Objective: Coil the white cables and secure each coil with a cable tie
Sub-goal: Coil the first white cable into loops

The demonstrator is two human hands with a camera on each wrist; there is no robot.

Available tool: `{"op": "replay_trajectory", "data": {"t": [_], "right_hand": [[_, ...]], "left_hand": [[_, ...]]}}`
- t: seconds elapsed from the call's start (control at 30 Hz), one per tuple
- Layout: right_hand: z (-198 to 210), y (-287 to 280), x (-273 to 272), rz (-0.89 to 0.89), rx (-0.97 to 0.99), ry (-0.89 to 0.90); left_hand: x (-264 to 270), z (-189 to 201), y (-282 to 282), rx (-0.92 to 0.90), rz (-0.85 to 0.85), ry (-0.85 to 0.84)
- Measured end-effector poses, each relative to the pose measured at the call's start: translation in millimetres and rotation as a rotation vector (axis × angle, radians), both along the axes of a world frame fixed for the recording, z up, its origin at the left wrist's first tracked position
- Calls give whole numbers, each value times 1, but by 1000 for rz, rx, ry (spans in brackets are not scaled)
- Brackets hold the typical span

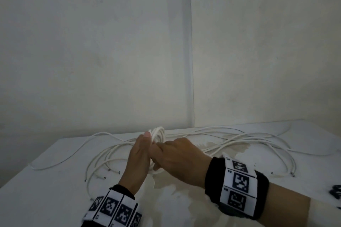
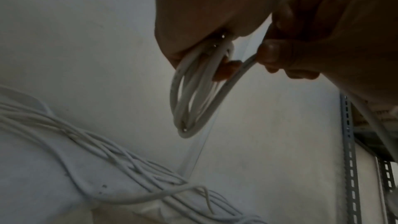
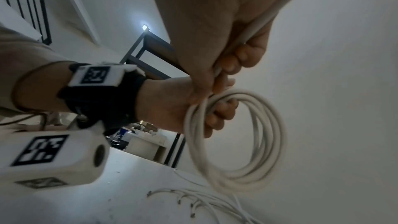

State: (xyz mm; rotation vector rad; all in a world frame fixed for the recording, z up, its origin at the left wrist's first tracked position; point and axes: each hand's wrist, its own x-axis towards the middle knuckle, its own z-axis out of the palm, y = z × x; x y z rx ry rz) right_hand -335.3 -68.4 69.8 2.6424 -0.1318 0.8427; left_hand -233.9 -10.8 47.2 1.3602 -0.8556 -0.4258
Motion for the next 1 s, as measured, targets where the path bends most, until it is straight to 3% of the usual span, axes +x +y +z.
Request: {"op": "replay_trajectory", "data": {"t": [0.1,0.17,0.27,0.4,0.6,0.7,1.0], "right_hand": [[0,-9,1,83,6,63],[8,-7,2,106,169,69],[16,-19,-4,128,364,16],[23,-45,-9,157,613,-93],[14,-49,-9,39,1021,113],[16,-49,-13,107,1194,146],[15,-49,-12,189,1258,85]], "left_hand": [[0,-3,-10,208,-35,111],[-2,1,-8,292,-32,155],[-2,1,-2,303,-116,-10],[5,4,6,256,-201,-19],[0,17,11,170,-274,30],[1,20,14,195,-293,50],[3,24,19,200,-398,240]]}}
